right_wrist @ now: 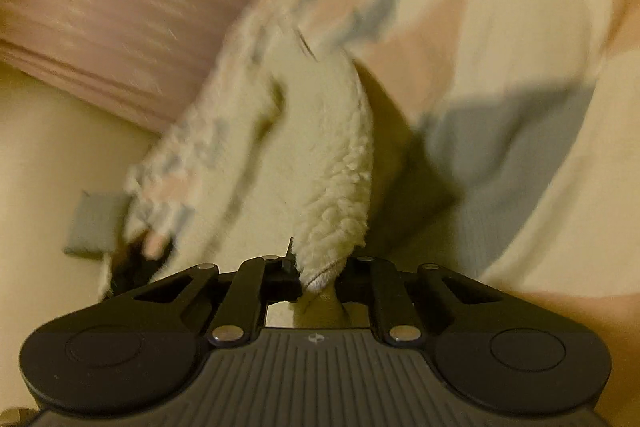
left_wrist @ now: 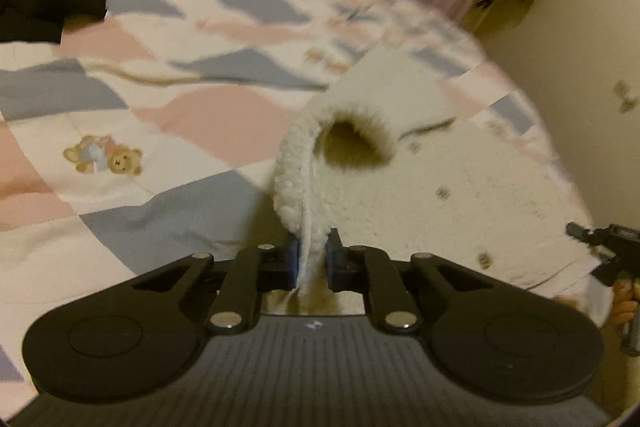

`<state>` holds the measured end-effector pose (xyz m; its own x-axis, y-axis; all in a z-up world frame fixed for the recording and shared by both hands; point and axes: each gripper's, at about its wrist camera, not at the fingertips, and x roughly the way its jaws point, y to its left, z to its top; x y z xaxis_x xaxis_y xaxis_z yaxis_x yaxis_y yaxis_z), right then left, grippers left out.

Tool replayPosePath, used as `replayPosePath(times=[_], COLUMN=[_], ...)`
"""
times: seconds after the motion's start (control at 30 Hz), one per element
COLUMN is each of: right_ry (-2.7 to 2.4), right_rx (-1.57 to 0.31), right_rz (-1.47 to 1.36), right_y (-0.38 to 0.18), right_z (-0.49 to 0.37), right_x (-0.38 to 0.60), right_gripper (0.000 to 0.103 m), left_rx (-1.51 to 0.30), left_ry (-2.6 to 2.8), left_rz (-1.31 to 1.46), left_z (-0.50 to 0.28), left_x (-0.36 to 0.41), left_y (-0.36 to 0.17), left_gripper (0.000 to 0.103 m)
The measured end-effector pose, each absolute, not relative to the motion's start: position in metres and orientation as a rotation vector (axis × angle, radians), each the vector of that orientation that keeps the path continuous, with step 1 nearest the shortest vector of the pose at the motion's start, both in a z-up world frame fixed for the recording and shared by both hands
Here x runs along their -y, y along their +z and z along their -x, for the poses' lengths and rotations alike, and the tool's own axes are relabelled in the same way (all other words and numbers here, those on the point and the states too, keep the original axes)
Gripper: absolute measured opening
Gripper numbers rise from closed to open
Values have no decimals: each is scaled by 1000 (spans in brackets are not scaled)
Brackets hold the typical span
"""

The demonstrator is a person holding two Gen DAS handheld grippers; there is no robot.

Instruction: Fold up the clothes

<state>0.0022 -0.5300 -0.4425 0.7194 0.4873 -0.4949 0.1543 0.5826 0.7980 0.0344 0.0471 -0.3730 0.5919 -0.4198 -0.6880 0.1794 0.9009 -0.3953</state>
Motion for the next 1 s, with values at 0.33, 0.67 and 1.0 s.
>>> replayPosePath(times=[0.33, 0.67, 1.0], right_ry=[76, -102, 5], right_rx=[-813, -685, -712], right_rz=[-855, -685, -590], right_y=[-442, -421, -424], right_z=[79, 135, 70], right_x=[524, 514, 524], right_gripper=[18, 44, 48], left_rx=[-925, -681, -635], left_ry=[-238, -250, -569], left_rz=[178, -412, -535], left_z=[15, 40, -87], left_x=[-46, 39, 209], left_y=[-412, -344, -391], left_gripper=[18, 26, 29])
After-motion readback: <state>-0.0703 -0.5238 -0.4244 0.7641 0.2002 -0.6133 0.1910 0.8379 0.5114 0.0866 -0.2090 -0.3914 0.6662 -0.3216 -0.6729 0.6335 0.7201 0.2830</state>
